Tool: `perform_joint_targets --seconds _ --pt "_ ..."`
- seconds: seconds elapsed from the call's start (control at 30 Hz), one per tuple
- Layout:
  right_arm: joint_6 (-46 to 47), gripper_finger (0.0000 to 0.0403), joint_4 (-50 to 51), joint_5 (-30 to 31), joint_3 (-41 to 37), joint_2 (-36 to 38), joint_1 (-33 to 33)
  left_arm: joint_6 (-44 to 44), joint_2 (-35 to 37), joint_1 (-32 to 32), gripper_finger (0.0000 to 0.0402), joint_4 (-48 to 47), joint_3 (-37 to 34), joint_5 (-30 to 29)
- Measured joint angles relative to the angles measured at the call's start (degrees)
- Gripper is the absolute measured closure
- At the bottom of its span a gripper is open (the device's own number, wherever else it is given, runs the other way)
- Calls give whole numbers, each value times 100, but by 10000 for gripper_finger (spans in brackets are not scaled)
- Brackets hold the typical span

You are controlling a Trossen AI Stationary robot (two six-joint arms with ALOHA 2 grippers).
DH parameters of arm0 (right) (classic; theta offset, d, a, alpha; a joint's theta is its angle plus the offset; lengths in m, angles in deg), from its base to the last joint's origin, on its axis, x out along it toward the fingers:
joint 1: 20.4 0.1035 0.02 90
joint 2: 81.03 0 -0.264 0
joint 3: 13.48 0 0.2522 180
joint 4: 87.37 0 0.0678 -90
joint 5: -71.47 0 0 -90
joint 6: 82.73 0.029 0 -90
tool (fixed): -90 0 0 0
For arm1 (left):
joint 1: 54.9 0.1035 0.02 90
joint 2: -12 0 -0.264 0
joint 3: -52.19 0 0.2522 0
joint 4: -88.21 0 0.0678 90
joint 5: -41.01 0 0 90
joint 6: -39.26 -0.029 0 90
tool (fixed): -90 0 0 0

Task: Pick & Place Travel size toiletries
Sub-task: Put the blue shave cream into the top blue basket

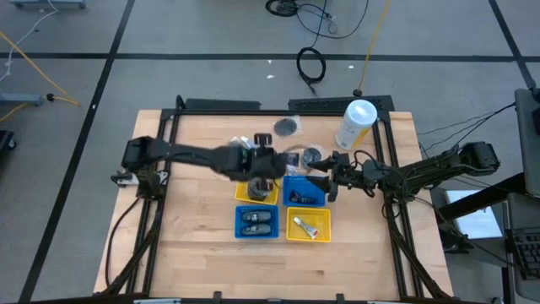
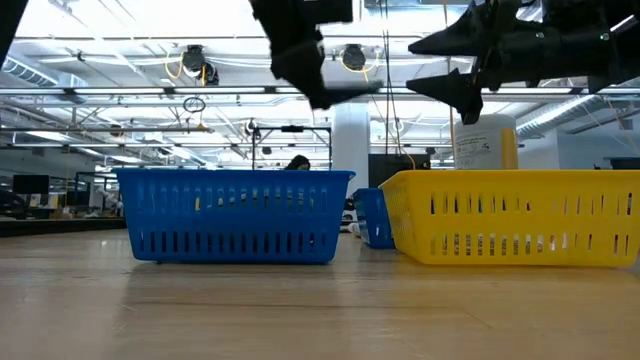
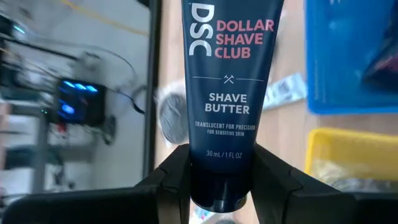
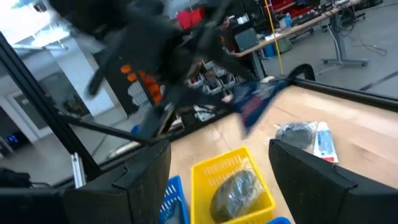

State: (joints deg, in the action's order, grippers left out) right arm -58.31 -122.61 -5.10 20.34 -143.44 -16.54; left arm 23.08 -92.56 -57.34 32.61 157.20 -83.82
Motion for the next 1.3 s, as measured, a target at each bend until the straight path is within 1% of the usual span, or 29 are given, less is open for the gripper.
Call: perform_joint_targets --seconds 0.13,0.2,0.33,0.6,0.77,0.87,1.03,1.13,1.3 --pt "150 140 -56 7 0 0 0 -1 0 -426 293 434 2 -655" --pt "155 140 -63 63 0 0 0 -47 0 -565 293 716 4 -831" --pt "193 140 -209 168 0 0 -2 -173 0 -704 293 983 4 -851" --pt "196 140 -339 162 0 0 2 -102 -38 -659 293 1028 11 -887" --pt "125 140 -281 160 -2 -4 2 -72 -59 -649 293 793 11 -931" --pt "120 140 -410 134 0 0 -11 26 -66 -647 293 645 9 -1063" --pt "86 140 -789 127 0 4 -42 32 -101 -633 293 661 9 -1042" --pt "52 140 -714 109 0 0 -37 31 -136 -627 293 711 4 -986" --pt "181 140 -431 140 0 -7 -37 -19 -125 -627 293 1162 4 -826"
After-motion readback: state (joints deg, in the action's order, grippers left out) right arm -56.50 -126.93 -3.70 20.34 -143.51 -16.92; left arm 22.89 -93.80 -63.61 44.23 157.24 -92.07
